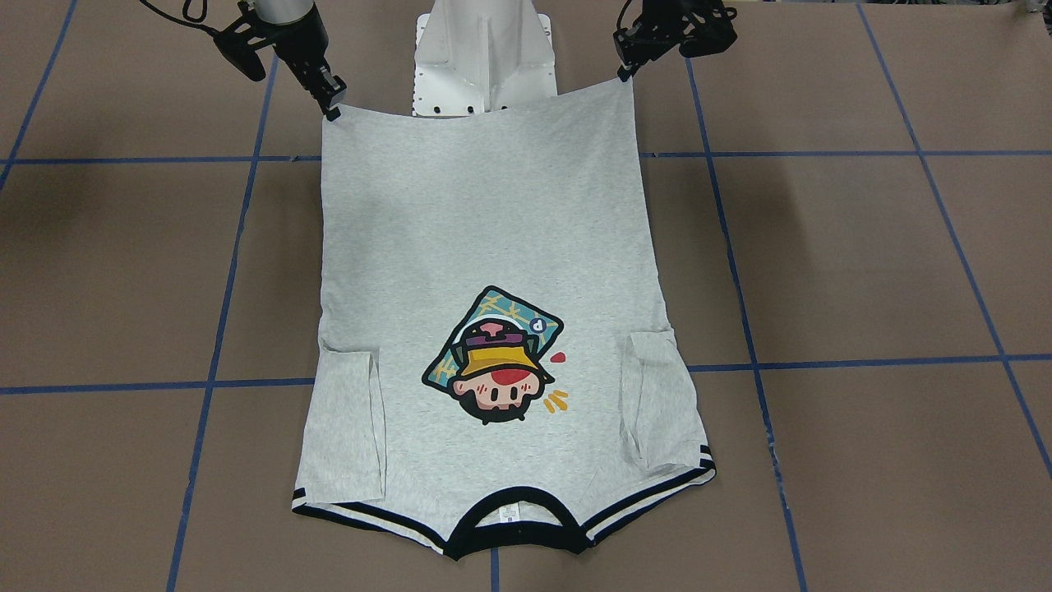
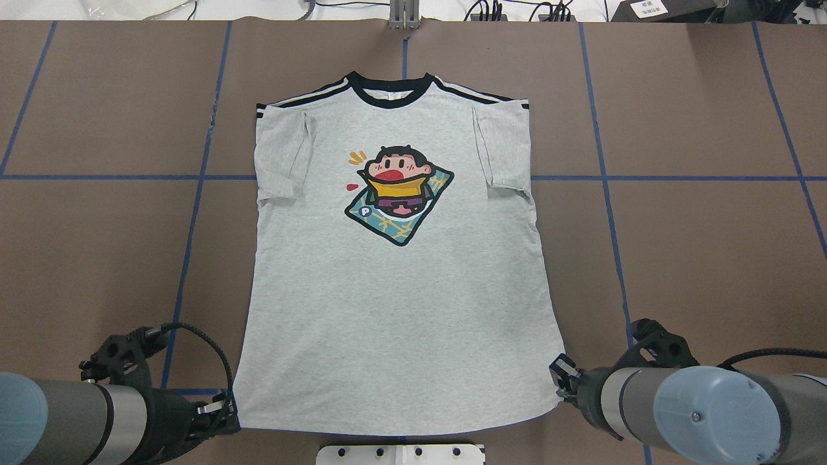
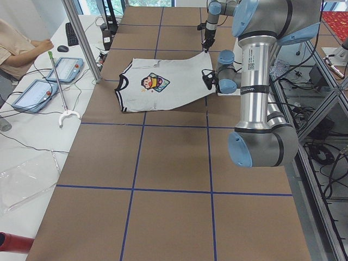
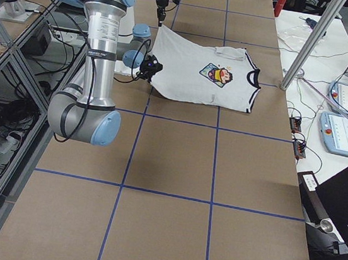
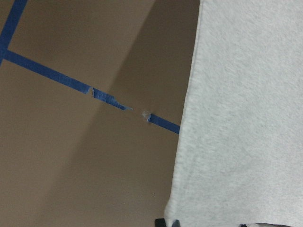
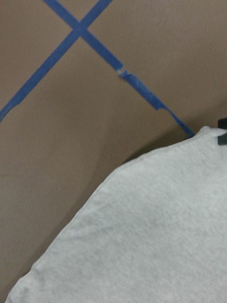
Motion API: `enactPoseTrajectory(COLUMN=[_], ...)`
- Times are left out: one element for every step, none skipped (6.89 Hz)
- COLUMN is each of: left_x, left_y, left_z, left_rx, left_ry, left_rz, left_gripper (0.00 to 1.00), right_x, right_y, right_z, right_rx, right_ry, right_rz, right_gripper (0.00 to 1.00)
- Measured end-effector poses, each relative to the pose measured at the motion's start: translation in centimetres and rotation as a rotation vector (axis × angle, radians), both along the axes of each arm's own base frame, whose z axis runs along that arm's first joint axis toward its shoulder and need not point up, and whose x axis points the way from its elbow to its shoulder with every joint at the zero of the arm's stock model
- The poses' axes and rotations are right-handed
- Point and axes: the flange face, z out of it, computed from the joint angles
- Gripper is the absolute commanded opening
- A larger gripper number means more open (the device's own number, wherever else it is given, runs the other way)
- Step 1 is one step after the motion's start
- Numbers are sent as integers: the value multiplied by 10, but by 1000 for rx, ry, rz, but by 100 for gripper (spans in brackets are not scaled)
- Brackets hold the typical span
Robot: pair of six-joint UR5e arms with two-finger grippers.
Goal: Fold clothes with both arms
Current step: 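Grasp both hem corners with the left and right grippers, then lift the hem with both grippers and fold it toward the collar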
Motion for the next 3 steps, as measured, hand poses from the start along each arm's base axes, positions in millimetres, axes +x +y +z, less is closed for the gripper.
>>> enactPoseTrajectory(left_x=[-7, -10, -6], left_y=[-20, -49, -80], left_z=[-5, -13, -15], left_rx=[63, 144, 203], left_ry=[0, 7, -3], left_rz=[-14, -40, -73], left_gripper=[0, 0, 0], right_x=[-8, -20, -30], right_y=[-28, -68, -114], right_z=[-4, -8, -14], right_rx=[52, 128, 193], right_ry=[2, 20, 44], right_rz=[13, 21, 31], right_gripper=[0, 0, 0])
